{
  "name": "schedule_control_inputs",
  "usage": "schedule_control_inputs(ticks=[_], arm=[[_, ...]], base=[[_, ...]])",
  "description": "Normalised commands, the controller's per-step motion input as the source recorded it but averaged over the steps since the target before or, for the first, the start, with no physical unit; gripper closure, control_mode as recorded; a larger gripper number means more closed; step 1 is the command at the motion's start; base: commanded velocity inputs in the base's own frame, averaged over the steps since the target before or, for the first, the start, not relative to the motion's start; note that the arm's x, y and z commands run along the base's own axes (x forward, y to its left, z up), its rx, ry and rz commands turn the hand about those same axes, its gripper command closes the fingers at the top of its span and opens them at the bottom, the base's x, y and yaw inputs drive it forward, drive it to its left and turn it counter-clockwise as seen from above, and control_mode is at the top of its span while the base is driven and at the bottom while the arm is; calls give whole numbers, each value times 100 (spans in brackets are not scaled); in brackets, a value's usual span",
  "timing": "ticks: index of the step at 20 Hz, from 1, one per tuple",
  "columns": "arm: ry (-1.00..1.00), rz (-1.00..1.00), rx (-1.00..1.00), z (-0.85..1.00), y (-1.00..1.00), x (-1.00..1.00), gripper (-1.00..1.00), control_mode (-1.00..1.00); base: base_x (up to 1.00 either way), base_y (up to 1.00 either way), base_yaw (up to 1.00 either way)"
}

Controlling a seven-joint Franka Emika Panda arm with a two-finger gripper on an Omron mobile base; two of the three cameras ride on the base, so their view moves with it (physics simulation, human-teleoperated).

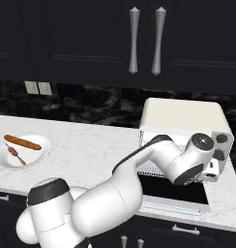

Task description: Pick up the kebab skewer and baguette bread, and place them inside the toaster oven. Close the toaster oven door and start by setting the timer.

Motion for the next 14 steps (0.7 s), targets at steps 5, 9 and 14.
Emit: schedule_control_inputs(ticks=[5, 9, 14], arm=[[-5, 0, 0, 59, 28, -30, -100, -100], [-6, 0, 0, 54, 65, -29, -100, -100], [-7, 2, 0, 24, 95, -5, -100, -100]], base=[[0, 0, 0], [0, 0, 0], [0, 0, 0]])
